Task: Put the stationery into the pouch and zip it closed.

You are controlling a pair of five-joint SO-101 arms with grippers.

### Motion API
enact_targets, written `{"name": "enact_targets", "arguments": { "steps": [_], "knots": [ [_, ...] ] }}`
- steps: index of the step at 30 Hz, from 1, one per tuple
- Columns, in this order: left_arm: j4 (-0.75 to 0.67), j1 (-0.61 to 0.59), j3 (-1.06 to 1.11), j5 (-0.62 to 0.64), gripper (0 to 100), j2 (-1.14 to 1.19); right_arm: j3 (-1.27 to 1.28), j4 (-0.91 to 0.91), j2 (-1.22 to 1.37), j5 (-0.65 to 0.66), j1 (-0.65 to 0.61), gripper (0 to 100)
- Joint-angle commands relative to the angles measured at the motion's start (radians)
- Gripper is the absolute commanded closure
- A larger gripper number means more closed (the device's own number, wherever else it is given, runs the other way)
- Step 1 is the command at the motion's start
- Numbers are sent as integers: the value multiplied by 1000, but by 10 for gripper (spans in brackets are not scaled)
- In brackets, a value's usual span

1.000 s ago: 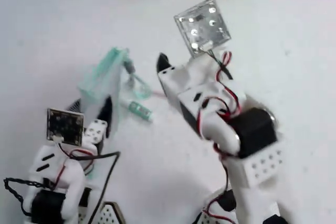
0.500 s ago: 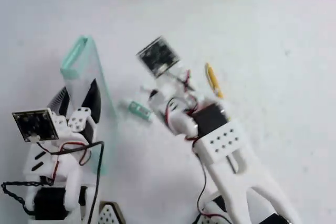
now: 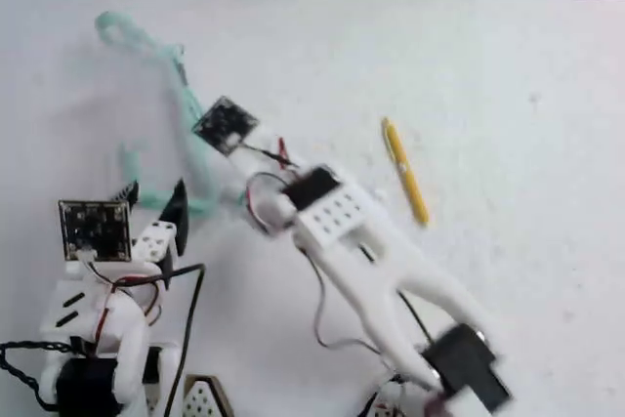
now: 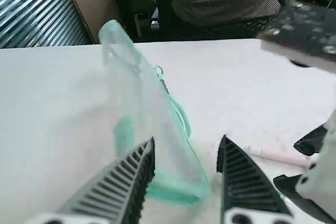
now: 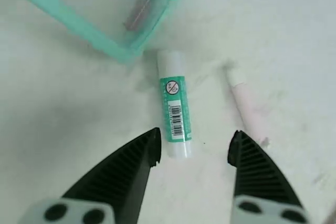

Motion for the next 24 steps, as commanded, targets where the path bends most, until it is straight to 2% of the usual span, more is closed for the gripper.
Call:
{"name": "enact_targets", "arguments": {
  "steps": [1, 5, 9, 13, 15, 19, 24],
  "knots": [
    [-2, -2, -48, -12, 797, 12, -120, 16, 110, 9, -15, 790],
    [-2, -8, -48, -14, 797, 12, -127, 15, 139, 8, 5, 854],
    [-40, -24, -54, -26, 797, 12, -126, 10, 140, 6, 30, 861],
    [-169, -196, -54, -92, 797, 22, -109, 2, 148, -8, 61, 861],
    [-186, -251, -55, -98, 797, 53, -71, -35, 139, -34, 74, 861],
    [-193, -245, -120, -97, 797, 271, -5, -113, 139, -48, 79, 861],
    [-153, -220, -414, -95, 797, 671, 75, -203, 139, -49, 70, 864]
  ]
}}
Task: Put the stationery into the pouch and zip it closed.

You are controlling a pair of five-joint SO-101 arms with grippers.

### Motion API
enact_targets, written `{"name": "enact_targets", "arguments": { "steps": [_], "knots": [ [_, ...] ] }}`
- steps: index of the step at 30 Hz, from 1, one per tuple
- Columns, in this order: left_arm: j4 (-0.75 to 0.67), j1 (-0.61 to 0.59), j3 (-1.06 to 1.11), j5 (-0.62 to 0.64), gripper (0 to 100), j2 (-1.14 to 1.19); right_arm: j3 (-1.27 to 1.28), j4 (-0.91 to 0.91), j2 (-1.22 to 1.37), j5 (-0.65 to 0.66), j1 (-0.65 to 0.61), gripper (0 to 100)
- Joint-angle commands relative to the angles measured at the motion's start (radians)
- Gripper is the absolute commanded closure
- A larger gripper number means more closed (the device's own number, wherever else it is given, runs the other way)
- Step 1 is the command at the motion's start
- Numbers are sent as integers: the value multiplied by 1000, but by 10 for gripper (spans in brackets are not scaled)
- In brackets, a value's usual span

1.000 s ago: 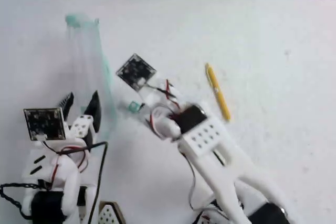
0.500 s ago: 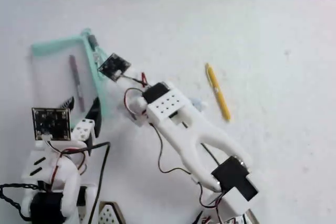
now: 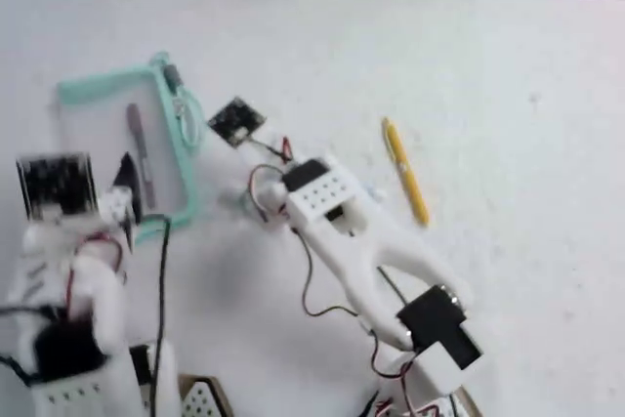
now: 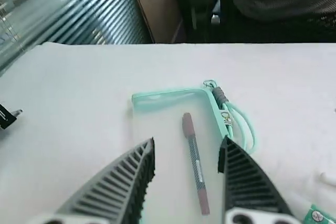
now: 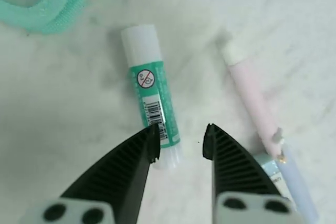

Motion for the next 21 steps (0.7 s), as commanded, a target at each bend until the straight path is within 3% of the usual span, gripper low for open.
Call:
{"name": "enact_targets", "arguments": {
  "steps": [1, 6, 9, 12, 15, 21],
  "knots": [
    [29, 10, -265, -9, 795, 302, 28, -61, -18, -14, 2, 864],
    [199, 8, -571, -94, 793, 644, 52, -96, -18, -14, 2, 865],
    [333, 8, -752, -95, 793, 811, 52, -94, -18, -14, 2, 865],
    [371, 8, -890, -72, 793, 951, 52, -93, -18, -14, 1, 865],
    [288, -8, -951, 38, 796, 1064, 52, -94, -18, -14, 2, 865],
    [-114, -81, -954, 146, 797, 1290, 52, -96, -18, -14, 2, 865]
  ]
}}
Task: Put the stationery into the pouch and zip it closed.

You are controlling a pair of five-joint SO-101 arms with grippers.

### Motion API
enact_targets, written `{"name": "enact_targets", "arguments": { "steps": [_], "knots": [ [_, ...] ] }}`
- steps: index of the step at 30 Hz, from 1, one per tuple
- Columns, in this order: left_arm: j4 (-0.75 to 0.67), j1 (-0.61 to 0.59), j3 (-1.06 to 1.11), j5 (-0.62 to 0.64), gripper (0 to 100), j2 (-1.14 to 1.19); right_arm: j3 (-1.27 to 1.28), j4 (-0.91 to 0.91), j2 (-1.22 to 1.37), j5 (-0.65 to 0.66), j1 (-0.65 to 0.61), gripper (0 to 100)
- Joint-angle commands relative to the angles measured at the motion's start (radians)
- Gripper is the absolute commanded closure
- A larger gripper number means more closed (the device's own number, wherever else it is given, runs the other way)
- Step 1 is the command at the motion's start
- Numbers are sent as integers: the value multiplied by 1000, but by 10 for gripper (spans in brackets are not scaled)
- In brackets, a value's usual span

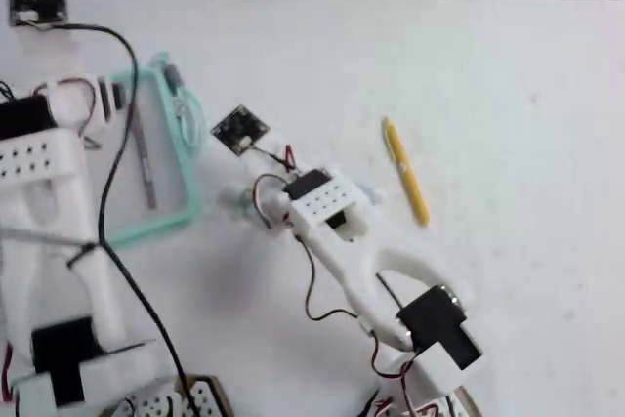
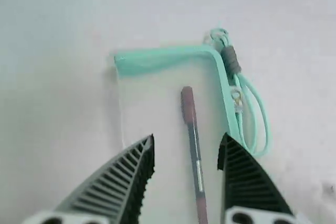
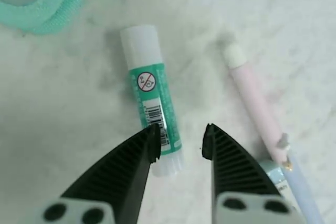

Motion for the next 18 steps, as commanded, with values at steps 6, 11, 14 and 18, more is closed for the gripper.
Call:
{"name": "enact_targets", "arguments": {
  "steps": [6, 11, 14, 18],
  "knots": [
    [-591, -73, -63, 68, 845, 375, -5, -13, -18, -14, 4, 865],
    [-887, -77, -64, -38, 883, 591, -5, -13, -18, -14, 4, 865],
    [-1022, -76, -78, -54, 884, 676, -5, -13, -18, -12, 4, 865],
    [-991, -93, -218, -52, 880, 769, -5, -12, -18, -11, 2, 865]
  ]
}}
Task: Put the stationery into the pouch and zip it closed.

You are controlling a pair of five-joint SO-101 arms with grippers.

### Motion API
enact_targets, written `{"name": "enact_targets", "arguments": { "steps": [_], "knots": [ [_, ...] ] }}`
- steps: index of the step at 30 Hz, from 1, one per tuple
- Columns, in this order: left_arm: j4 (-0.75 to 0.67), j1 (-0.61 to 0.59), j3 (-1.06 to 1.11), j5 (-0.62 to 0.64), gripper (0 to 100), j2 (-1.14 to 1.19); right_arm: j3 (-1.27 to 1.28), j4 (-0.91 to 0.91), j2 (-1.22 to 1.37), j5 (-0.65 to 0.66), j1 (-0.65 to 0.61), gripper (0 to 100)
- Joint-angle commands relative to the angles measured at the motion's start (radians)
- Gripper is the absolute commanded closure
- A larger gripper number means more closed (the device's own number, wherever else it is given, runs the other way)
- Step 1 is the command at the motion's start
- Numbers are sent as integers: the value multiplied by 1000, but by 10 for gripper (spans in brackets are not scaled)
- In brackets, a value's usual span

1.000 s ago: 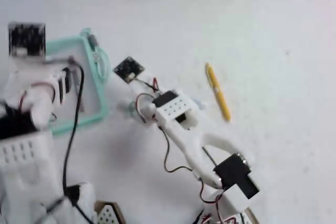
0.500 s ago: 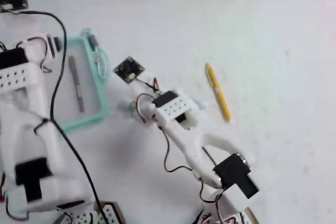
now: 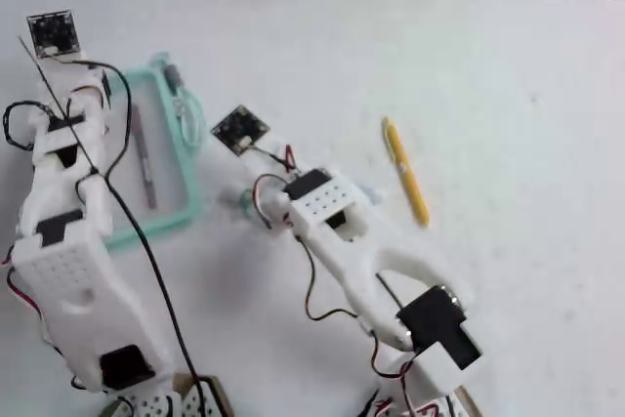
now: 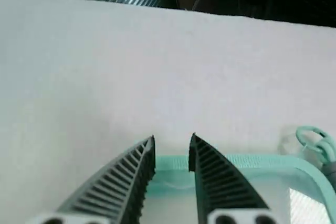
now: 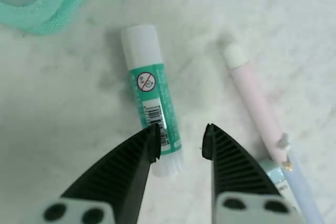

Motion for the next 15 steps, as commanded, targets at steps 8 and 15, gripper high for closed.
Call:
{"name": "enact_targets", "arguments": {
  "steps": [8, 15],
  "knots": [
    [512, -35, -658, -60, 836, 303, -5, -12, -18, -6, -2, 865],
    [1040, -31, -1261, -262, 823, 568, -5, -10, -18, -6, -2, 865]
  ]
}}
